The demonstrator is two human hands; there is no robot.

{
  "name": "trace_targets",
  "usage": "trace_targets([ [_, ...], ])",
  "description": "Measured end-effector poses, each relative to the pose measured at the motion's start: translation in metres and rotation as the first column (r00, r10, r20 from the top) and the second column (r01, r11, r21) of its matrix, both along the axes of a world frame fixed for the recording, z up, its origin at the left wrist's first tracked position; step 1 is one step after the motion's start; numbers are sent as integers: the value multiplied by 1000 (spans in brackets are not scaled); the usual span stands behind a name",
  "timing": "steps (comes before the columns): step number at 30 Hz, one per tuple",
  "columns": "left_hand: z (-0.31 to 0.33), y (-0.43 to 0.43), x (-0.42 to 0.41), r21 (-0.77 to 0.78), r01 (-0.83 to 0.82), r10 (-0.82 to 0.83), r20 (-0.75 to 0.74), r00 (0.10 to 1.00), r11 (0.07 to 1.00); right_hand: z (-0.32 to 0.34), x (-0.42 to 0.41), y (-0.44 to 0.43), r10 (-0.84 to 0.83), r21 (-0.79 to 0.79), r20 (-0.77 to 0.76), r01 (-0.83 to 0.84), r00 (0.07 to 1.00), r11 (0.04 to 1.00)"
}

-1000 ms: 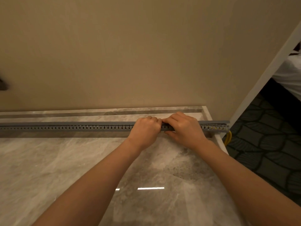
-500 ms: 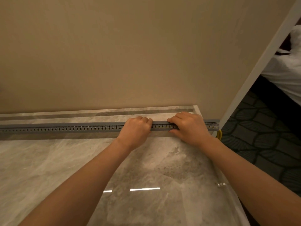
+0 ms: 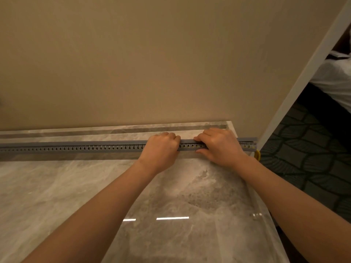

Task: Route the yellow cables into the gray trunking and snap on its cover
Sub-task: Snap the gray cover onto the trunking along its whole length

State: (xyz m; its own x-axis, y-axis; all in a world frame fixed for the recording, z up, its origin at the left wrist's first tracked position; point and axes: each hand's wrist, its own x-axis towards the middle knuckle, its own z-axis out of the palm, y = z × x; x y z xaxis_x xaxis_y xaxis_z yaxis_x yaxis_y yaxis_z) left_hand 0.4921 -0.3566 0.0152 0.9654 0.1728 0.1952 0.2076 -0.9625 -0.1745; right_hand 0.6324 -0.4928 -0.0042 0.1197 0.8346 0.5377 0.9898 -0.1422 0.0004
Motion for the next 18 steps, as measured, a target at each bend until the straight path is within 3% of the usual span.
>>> trace_targets([
  [9, -5, -23, 25, 6, 67, -67, 82, 994, 998, -11, 3, -4, 21, 36, -42, -20, 999, 999],
  [14, -6, -24, 24, -29, 76, -75, 42, 996, 997, -11, 2, -10, 33, 49, -149, -26, 988, 998],
  [18, -3, -28, 27, 33, 32, -31, -32, 999, 999, -8, 10, -25, 24, 6, -173, -23, 985, 1000],
])
